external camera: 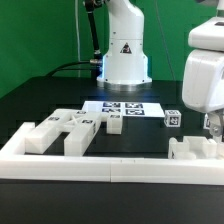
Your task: Assemble chair
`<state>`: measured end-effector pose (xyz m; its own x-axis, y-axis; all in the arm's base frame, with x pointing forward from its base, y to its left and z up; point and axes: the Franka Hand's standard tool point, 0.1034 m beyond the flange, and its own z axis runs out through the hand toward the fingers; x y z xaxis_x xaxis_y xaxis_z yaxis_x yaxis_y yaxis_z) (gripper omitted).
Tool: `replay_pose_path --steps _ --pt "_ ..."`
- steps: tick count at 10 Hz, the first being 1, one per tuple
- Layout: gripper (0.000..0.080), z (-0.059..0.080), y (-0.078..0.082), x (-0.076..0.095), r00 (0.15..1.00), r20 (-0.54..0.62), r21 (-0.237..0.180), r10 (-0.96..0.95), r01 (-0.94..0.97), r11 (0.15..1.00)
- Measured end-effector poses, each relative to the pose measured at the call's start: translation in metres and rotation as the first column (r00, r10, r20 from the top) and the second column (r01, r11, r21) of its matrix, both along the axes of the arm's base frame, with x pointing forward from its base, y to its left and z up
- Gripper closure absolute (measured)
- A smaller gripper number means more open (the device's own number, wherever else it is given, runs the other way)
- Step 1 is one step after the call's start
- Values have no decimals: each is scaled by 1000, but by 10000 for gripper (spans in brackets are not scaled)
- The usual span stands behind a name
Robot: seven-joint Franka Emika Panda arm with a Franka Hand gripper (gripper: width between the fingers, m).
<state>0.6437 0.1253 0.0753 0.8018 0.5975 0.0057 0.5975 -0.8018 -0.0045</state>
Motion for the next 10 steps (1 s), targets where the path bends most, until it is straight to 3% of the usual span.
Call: replay_pose_path --steps 1,2,3,4,7,10 --pt "407 0 0 0 1000 -1 0 -3 3 1000" --pt "407 -1 0 0 1000 -2 0 -21 21 1000" --pt "511 -1 -1 -1 1000 -3 0 -21 21 1000" --pt "511 -1 0 -1 999 -3 1 -34 34 999" --pt "510 -2 -3 0 942 -12 13 -335 335 942" --pt "509 -2 -3 1 804 -19 21 -595 595 803"
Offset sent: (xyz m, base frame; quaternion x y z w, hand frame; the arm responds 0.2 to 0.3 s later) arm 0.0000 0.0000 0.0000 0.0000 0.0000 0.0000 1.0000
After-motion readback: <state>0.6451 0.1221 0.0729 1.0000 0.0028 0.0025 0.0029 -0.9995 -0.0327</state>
